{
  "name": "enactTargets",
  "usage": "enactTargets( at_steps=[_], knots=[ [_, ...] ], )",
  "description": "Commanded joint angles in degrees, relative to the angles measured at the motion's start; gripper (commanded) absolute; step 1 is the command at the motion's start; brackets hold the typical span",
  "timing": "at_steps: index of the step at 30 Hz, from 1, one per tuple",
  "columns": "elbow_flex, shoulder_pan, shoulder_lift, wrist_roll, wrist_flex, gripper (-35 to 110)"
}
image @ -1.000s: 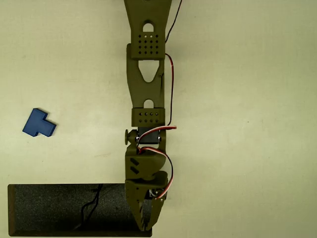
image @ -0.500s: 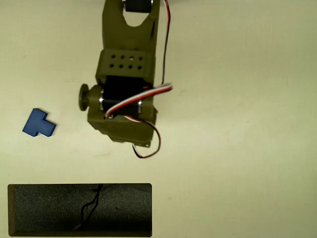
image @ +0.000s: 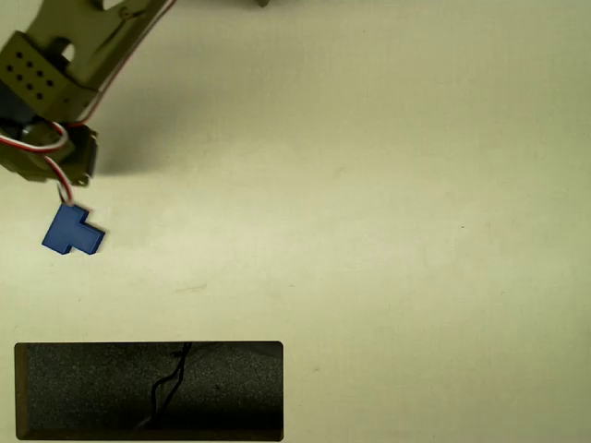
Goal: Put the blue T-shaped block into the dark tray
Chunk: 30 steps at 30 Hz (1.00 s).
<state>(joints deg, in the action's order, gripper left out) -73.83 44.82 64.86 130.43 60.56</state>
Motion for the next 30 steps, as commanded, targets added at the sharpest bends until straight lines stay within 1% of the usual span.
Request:
enactTargets(
  at_steps=[1, 4, 6, 10, 15, 22, 30],
  knots=[
    [3.43, 3.87, -1.58, 8.17, 0.09, 0],
    [4.66, 5.98, -5.80, 13.54, -4.13, 0],
    [8.44, 6.33, -10.02, 14.41, -6.59, 0],
    [19.78, 3.87, -18.81, 9.67, -6.77, 0],
    [28.04, 0.09, -25.14, 4.48, -7.12, 0],
    [30.67, -3.52, -28.30, 1.14, -9.58, 0],
    [32.87, -13.71, -29.71, -9.32, -9.76, 0]
  ],
)
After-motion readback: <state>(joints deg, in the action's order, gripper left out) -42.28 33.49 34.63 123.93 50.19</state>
